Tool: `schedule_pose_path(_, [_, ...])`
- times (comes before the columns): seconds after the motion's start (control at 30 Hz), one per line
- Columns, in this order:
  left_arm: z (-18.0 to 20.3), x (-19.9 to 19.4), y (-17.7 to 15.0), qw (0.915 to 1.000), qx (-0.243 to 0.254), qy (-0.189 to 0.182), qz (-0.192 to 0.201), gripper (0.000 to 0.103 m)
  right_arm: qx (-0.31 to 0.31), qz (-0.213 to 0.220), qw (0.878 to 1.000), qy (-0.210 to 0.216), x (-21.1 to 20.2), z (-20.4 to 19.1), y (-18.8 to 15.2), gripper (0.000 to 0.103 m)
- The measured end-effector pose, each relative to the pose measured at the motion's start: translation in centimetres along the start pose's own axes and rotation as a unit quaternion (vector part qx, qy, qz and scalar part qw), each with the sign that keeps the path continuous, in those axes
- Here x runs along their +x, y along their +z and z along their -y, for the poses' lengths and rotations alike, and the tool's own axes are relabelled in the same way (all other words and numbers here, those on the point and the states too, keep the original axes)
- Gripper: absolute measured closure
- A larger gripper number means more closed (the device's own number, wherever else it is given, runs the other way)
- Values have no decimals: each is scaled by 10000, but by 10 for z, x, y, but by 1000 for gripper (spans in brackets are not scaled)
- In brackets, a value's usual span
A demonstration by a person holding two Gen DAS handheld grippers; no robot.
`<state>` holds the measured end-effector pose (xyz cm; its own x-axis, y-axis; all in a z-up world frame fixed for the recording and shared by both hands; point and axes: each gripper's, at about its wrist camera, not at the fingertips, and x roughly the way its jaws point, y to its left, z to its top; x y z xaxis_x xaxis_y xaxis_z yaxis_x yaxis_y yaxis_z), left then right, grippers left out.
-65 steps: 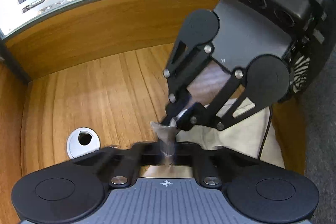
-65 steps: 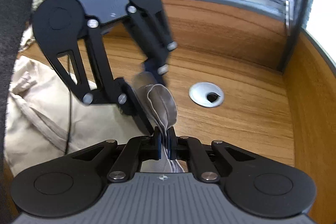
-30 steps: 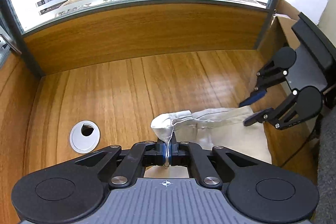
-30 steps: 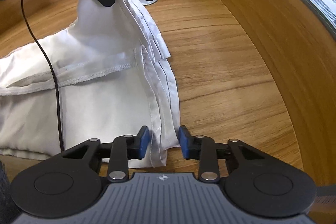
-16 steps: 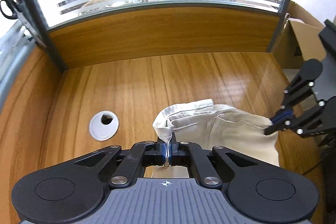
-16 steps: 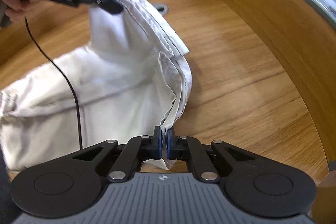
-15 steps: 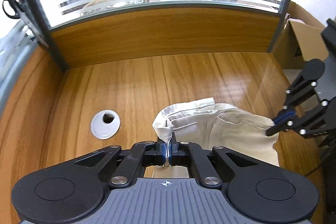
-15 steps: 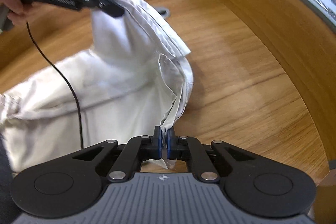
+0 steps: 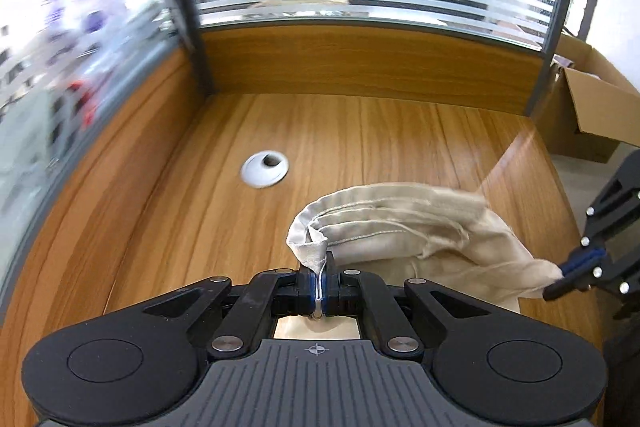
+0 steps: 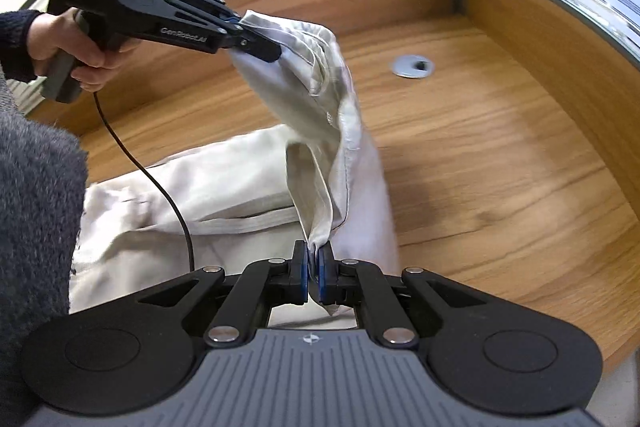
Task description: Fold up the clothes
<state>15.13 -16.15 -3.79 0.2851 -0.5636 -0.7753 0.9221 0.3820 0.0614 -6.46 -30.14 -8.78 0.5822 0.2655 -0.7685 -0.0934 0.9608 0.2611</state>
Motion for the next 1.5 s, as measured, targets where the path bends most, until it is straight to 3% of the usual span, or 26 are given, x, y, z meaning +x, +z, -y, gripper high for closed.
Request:
schedule_pose_path(0.5, [-3,-139,-138,9932,-853,677,407,98,-464,197,9985,224,-6,-164,-24,98])
schedule_pose_path(0.8, [-14,-205,-186,9768,-1836,1011,442,98,-717,263,9940,777,-18,-251,-26,98])
schedule_pose_path(1.0, [-46,-219,-209,9626,-2447,1062,463,98,-736,376,9929,854,-16,-293,-17,98])
schedule_pose_path(1.17, [-81,-227,-240,9388,-3283,861,590,98,-669,596,9934,722,-10,-326,-11,98])
schedule_pose_path(1.3, [-90,-212,-282,9249,-3730,697,261,98,-796,397,9945,553,19,-357,-35,98])
schedule_pose_path(1.5, [-91,-194,-317,9239,-3778,609,-36,98,-1393,-212,9900,63,75,-405,-96,97])
